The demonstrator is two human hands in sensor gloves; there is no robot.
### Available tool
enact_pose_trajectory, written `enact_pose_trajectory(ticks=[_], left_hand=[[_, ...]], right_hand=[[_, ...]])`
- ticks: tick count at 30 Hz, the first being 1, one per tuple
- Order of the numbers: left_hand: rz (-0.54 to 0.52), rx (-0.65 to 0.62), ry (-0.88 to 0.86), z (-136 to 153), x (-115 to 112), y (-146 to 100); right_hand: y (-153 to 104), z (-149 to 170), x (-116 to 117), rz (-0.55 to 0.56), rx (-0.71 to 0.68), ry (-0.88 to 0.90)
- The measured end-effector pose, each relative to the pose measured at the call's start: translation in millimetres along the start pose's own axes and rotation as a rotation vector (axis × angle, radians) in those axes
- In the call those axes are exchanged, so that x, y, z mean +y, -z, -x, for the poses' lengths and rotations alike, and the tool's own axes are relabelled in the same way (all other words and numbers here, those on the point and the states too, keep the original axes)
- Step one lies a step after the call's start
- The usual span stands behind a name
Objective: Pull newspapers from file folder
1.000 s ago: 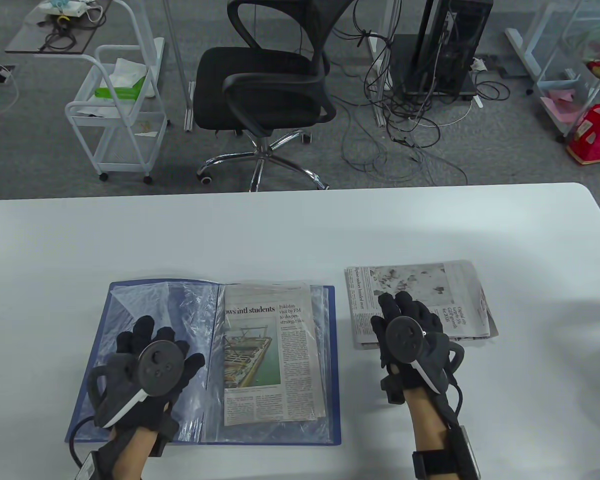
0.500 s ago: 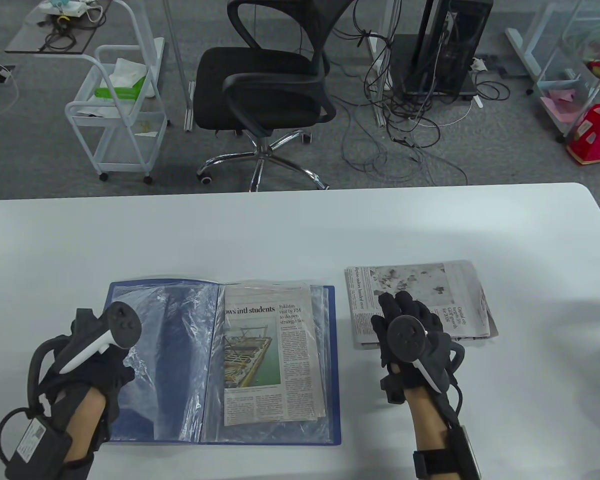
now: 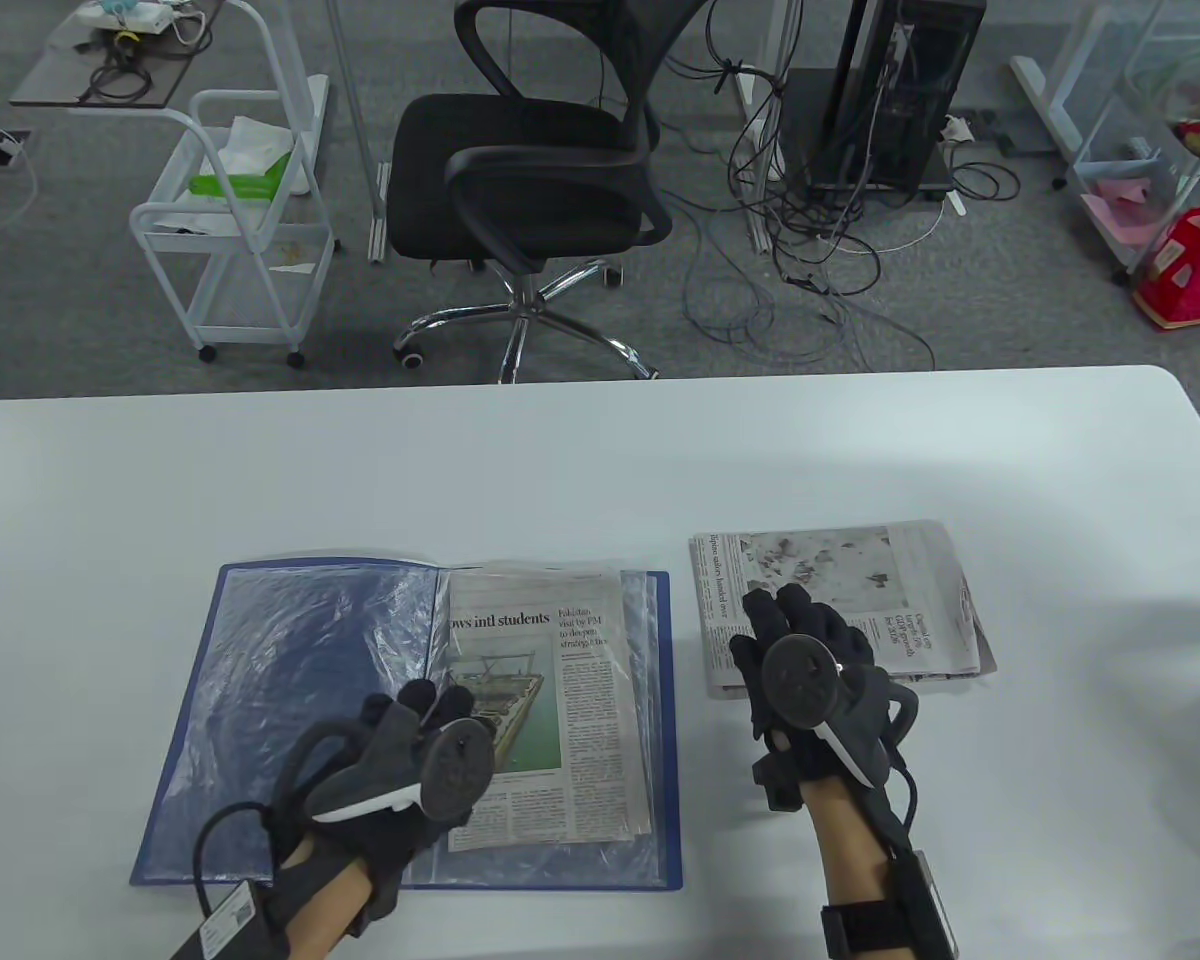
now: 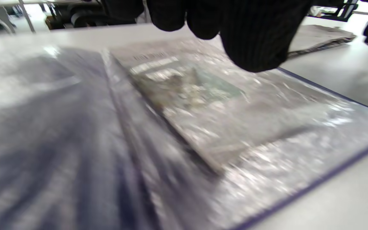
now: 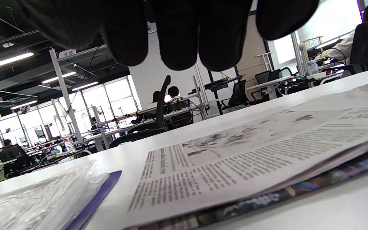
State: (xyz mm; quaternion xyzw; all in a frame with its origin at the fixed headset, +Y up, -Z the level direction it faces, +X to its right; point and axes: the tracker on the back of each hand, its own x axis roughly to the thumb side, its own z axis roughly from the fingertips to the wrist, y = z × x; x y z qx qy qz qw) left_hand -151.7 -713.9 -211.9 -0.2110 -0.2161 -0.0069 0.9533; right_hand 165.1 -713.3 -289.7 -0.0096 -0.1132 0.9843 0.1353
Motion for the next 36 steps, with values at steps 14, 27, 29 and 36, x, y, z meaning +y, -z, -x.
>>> enact_pose_trajectory(ticks=[14, 27, 29, 36], left_hand=[[0.103, -0.015, -0.022, -12.0, -52.3, 29.9], [0.101, -0.006, -0.033, -12.0, -53.0, 30.3], [0.109, -0.006, -0.035, -12.1, -52.8, 30.3], [0.145, -0.010, -0.071, -10.3, -54.6, 29.2]], right_hand=[[50.8, -103.3, 45.3, -0.209, -0.079, 0.031], [116.6, -184.7, 129.3, -0.378, -0.027, -0.180], [119.7, -185.6, 133.9, -0.382, -0.020, -0.193], [128.2, -182.3, 134.3, -0.416, 0.046, -0.099]])
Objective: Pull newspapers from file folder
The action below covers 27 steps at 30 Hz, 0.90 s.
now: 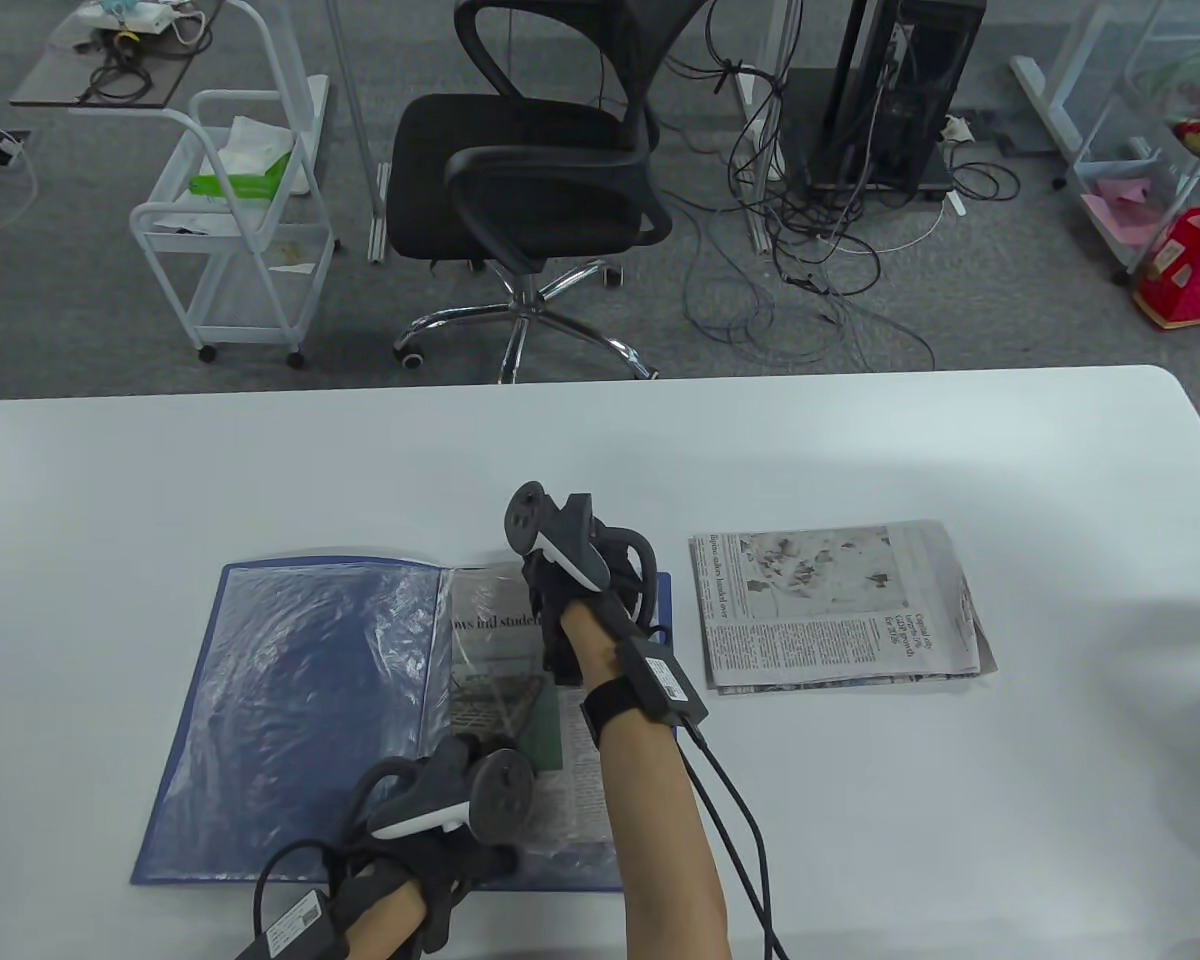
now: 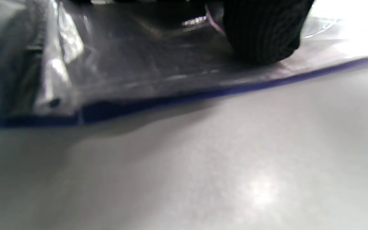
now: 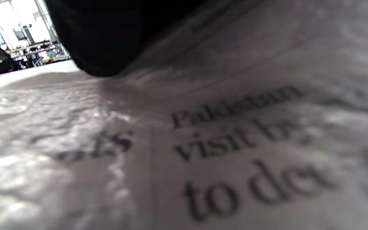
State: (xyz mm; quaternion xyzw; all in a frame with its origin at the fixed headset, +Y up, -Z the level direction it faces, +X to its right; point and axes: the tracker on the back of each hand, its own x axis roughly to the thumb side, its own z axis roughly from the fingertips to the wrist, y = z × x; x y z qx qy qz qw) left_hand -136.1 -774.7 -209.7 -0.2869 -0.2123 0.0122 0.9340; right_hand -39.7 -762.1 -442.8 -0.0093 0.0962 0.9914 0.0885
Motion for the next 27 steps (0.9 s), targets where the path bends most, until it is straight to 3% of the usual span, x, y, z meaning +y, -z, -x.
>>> enact_pose_trajectory(ticks=[8, 15, 27], left_hand=[[0.013, 0.003, -0.024, 1.9, -2.0, -0.6], [0.028, 0.007, -0.040, 2.3, -2.4, -0.9], [0.034, 0.003, -0.049, 3.2, -3.2, -1.0]], right_hand=[[-0.9, 3.8, -18.1, 0.202, 0.046, -0.050], [-2.6, -7.1, -25.5, 0.031, -0.051, -0.106], [0.5, -17.4, -46.9, 0.317, 0.027, -0.080]])
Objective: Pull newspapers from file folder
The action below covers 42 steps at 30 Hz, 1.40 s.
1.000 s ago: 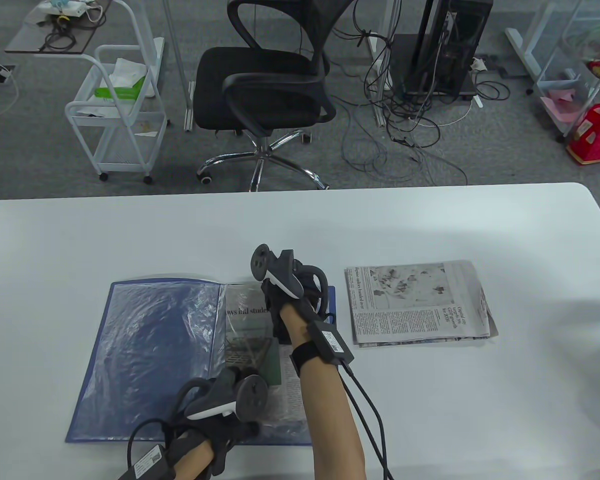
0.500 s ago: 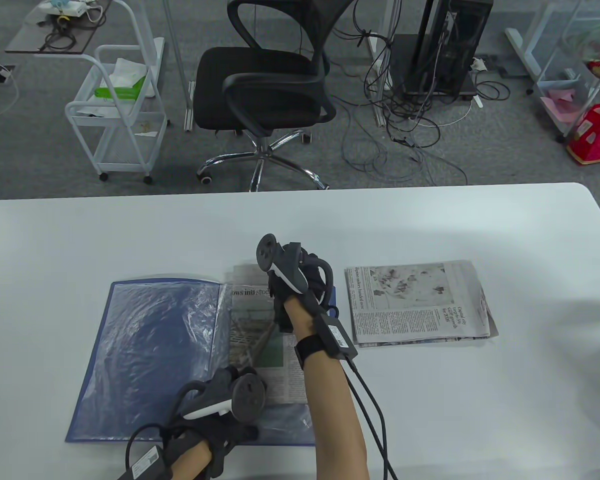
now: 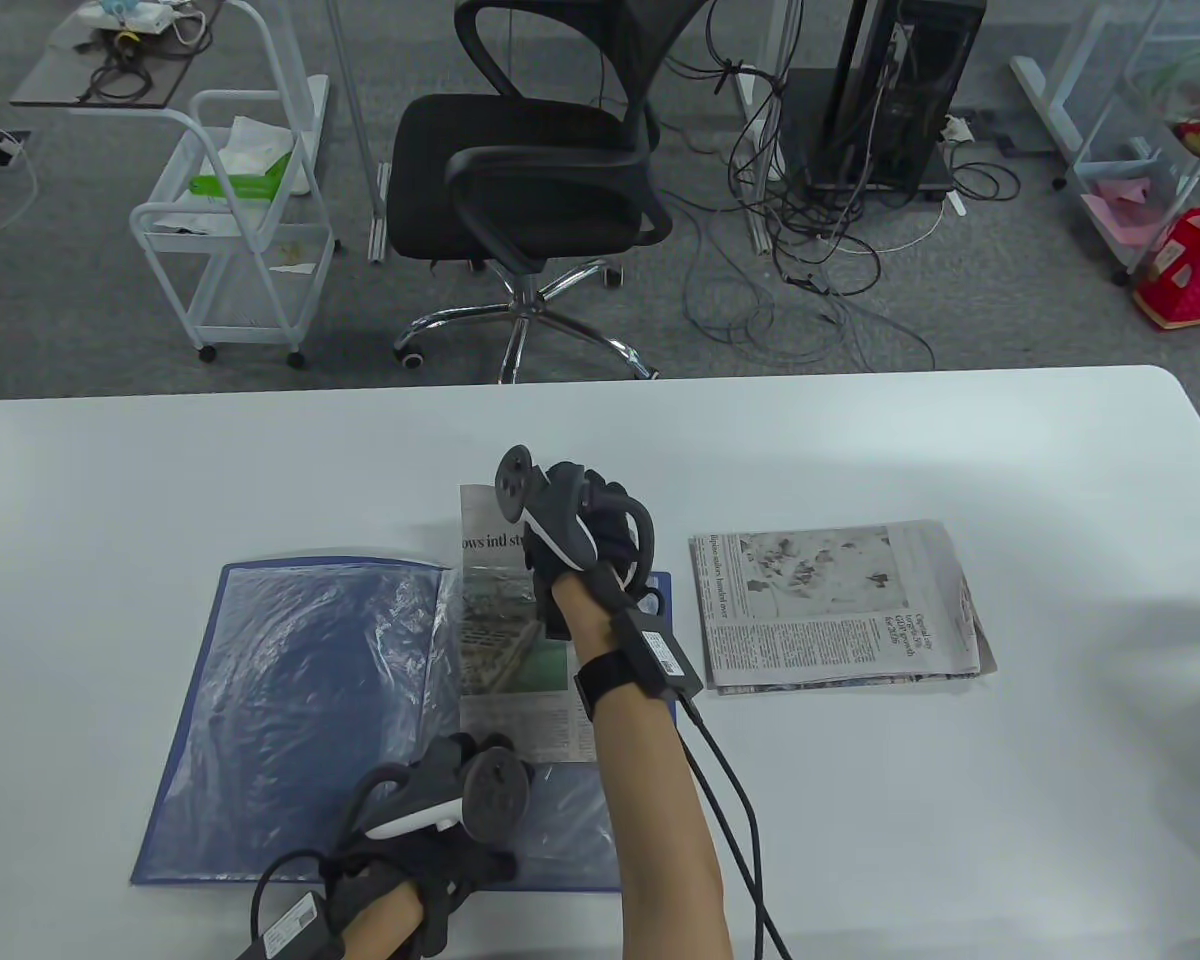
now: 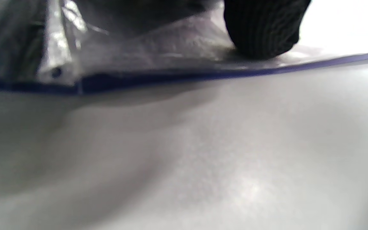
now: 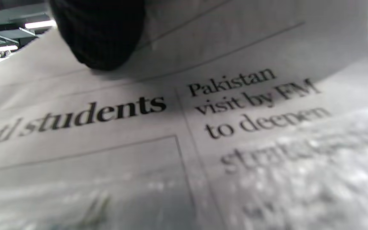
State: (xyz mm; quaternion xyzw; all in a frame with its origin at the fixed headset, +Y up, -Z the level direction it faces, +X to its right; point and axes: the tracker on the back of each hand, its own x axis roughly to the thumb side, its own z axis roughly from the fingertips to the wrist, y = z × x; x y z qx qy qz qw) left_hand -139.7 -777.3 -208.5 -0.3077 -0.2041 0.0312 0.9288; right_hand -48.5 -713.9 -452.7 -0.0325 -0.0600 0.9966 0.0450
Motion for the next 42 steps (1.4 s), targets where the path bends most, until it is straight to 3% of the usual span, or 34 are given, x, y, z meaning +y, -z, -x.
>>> enact_pose_trajectory(ticks=[5, 12, 21, 32, 36, 42], left_hand=[[0.006, 0.001, -0.005, 0.1, -0.1, 0.1], [0.011, 0.003, -0.007, 0.2, 0.0, 0.3], [0.016, 0.006, -0.018, 0.7, -0.1, 0.7], [0.017, 0.006, -0.026, 1.4, -0.3, 1.2], [0.018, 0.007, -0.030, 1.6, -0.3, 1.4], [0.018, 0.007, -0.035, 2.1, -0.6, 1.7]], right_hand=[[-0.1, 4.8, -13.8, 0.121, 0.030, 0.050], [-5.5, 17.1, -57.0, 0.269, -0.010, 0.151], [-15.4, 55.0, -124.0, 0.433, -0.008, 0.378], [-31.7, 130.0, -184.7, 0.469, 0.112, 0.683], [-37.1, 160.3, -193.0, 0.477, 0.167, 0.733], [-42.8, 203.7, -187.2, 0.443, 0.257, 0.835]])
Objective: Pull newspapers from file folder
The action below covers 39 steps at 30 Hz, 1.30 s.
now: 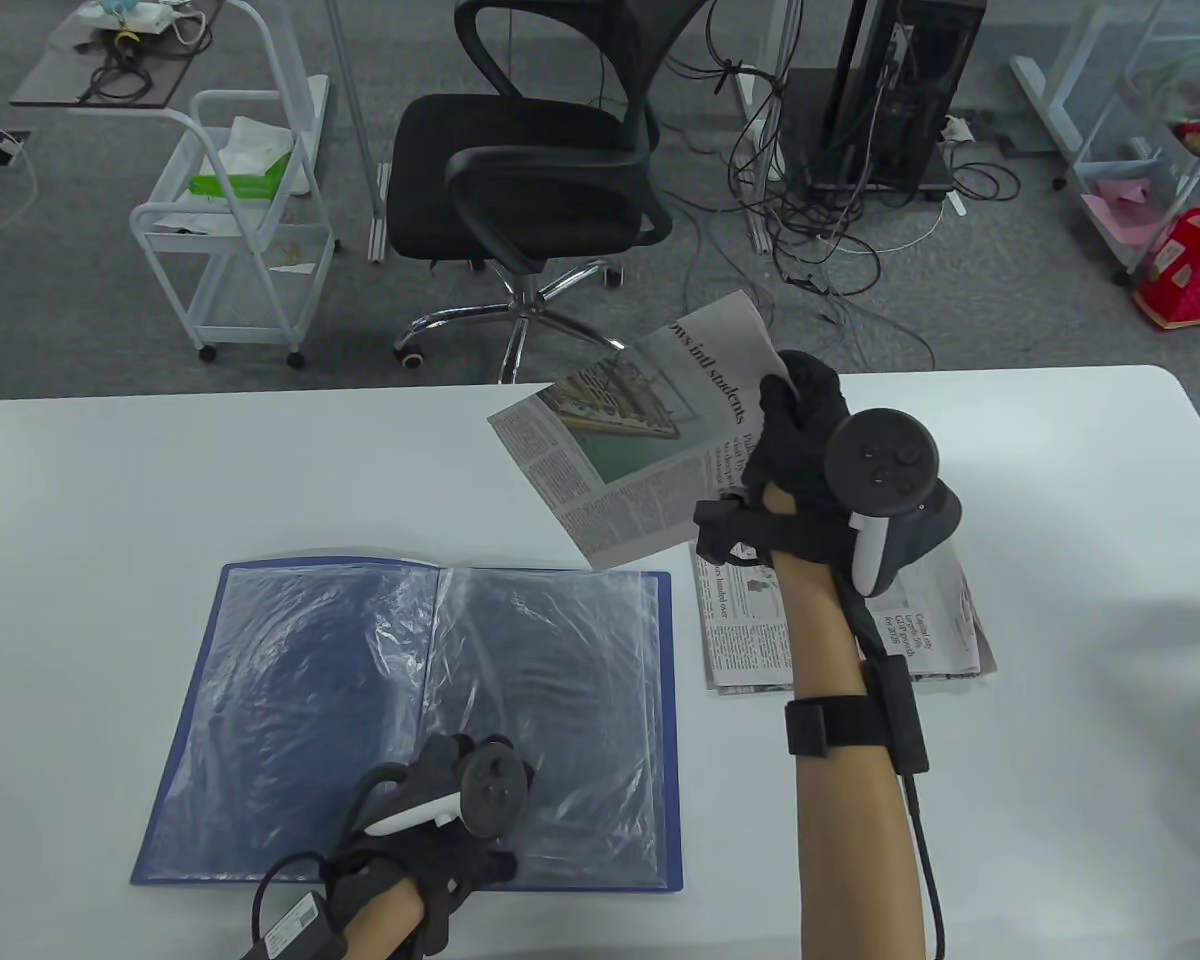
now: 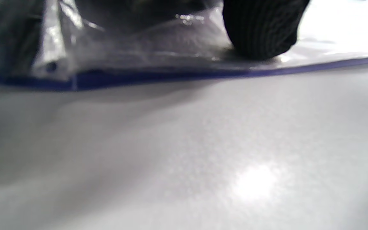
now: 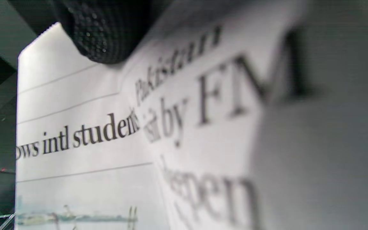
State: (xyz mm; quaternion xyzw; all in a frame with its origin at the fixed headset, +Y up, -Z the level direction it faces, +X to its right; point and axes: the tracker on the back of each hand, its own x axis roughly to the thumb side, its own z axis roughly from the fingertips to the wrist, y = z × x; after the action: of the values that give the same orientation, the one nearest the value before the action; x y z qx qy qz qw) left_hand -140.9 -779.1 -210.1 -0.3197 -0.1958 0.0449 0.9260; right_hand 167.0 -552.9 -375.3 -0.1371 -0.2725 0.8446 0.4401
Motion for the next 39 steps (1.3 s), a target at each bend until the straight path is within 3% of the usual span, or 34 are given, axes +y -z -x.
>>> enact_pose_trajectory(ticks=[12, 22, 31, 39], left_hand=[[0.001, 0.001, -0.001, 0.1, -0.1, 0.2], [0.001, 0.001, -0.001, 0.1, -0.1, 0.2], [0.001, 0.001, -0.002, 0.1, -0.1, 0.2], [0.001, 0.001, -0.002, 0.1, -0.1, 0.2]], right_hand=[[15.0, 102.1, -33.2, -0.045, 0.238, -0.037], [20.7, 186.5, -45.5, -0.048, 0.425, -0.234], [21.5, 225.3, -37.0, -0.036, 0.441, -0.385], [17.9, 230.0, -36.5, -0.039, 0.315, -0.624]])
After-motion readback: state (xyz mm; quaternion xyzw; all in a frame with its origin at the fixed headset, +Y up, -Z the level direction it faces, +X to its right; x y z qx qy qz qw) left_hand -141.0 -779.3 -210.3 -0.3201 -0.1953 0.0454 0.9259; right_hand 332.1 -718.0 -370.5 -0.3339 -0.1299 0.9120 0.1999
